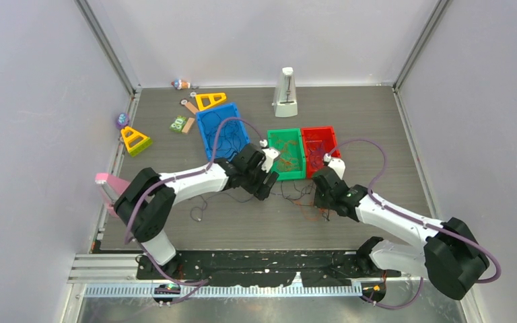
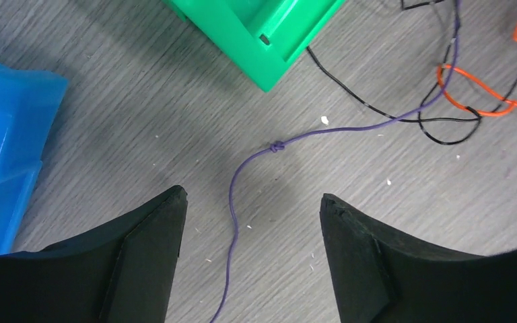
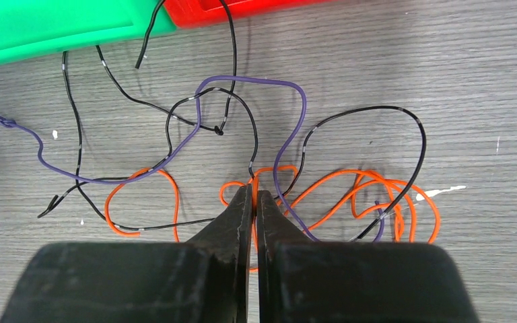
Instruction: Untangle the cables
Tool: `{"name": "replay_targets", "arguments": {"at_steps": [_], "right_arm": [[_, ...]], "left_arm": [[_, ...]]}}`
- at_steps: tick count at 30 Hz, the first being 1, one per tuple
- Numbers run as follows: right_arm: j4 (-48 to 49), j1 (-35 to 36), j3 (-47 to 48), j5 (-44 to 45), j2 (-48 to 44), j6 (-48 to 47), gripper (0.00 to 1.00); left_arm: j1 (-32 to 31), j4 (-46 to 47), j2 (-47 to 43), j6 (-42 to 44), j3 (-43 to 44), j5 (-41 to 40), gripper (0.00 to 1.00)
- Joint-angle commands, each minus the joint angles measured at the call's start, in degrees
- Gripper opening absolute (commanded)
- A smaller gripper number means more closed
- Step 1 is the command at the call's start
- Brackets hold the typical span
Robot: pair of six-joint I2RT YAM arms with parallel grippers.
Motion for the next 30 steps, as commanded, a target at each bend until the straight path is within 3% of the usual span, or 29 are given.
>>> {"name": "replay_targets", "arguments": {"at_steps": [1,4,12,13,14,16,21,26,30], "right_arm": [[0.1,-0.5,1.3,0.0,-2.1,-0.7,0.05],[-0.3,-0.7,1.4,0.4,-3.0,-0.6,0.05],[-2.1,-1.4,2.5,2.8,-6.0,-0.5,0.05],[-2.4,-1.4,2.5,2.9,-6.1,-0.4,0.05],[-2.5,-1.5,2.5,3.2,-6.3,-0.2,0.05],[-2.9,-1.6,2.3,3.7,-6.6,0.3,0.05],[-5.2,-2.1,2.0,6.4,-7.8,2.9,0.05],[-9.6,-3.0,0.9,14.2,-12.8,6.6,0.05],[-12.6,-4.6,-0.7,18.8,-17.9,9.8,0.06]], "left_arm": [[-0.4,0.1,2.2,1.4,2.5,-2.8,0.67],[-0.5,-0.3,3.9,1.3,3.0,-1.4,0.47],[-4.3,2.4,4.5,-0.9,-1.4,-0.4,0.44],[-4.9,3.0,4.2,-1.2,-2.5,-0.5,0.4],[-5.4,3.5,4.0,-1.5,-3.4,-0.7,0.3],[-5.8,3.2,3.7,-3.0,-4.5,-2.2,0.01],[-5.7,1.1,-2.4,-6.0,-7.8,-9.4,0.0],[-2.9,1.6,-18.1,-10.4,-14.8,-14.8,0.0],[3.9,1.8,-31.2,-15.4,-20.3,-14.2,0.0]]}}
